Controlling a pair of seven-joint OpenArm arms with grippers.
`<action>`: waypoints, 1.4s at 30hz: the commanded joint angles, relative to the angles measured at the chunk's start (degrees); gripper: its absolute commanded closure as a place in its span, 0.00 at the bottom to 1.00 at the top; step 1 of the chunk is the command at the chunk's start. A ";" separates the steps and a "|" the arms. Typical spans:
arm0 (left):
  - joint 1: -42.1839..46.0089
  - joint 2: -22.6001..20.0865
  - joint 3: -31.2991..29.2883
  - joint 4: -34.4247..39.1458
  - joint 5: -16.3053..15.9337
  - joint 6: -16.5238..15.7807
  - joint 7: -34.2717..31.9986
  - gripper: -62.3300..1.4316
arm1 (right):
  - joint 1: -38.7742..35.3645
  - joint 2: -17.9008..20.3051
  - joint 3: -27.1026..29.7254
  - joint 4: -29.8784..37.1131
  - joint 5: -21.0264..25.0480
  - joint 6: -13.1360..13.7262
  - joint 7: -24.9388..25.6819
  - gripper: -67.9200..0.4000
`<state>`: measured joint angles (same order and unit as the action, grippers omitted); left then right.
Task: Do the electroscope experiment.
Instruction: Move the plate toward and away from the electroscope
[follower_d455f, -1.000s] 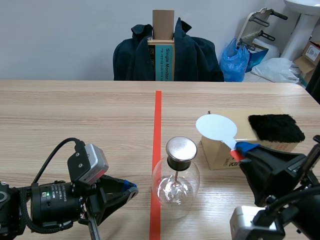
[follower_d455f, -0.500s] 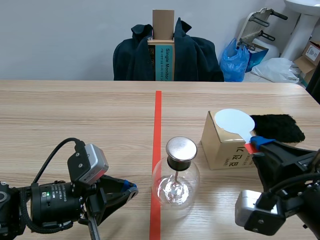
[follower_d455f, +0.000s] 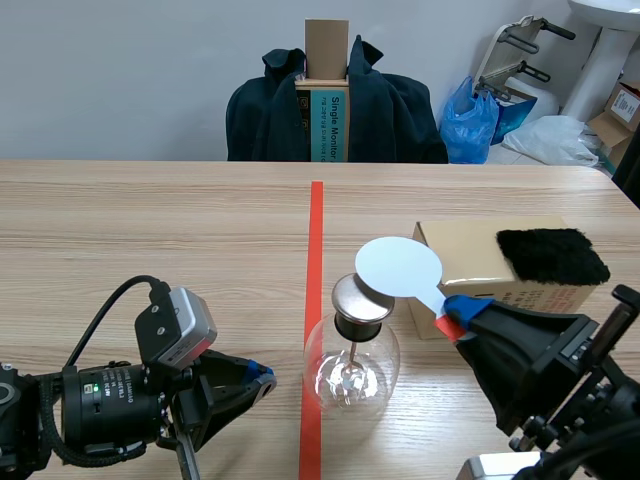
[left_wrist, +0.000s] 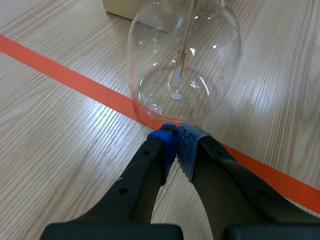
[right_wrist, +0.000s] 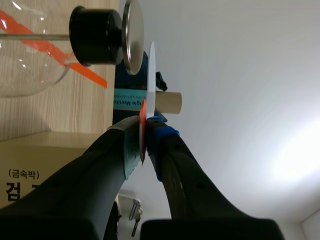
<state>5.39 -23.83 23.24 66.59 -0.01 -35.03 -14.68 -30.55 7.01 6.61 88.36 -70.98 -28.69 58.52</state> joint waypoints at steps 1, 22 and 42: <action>0.02 0.31 0.00 1.18 -0.74 -0.24 -0.72 0.95 | 0.09 0.11 0.07 1.05 0.70 -0.46 0.96 0.98; 0.02 0.28 0.00 1.18 -0.74 -0.24 -0.70 0.95 | 0.07 0.11 0.07 1.05 0.70 -0.42 6.91 0.98; 0.02 0.28 0.00 1.18 -0.55 -0.24 -0.70 0.95 | 0.07 0.11 0.07 1.05 0.70 -0.39 -15.87 0.98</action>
<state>5.39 -23.83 23.24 66.59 -0.01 -35.03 -14.68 -30.52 7.01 6.61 88.36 -70.96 -28.67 43.20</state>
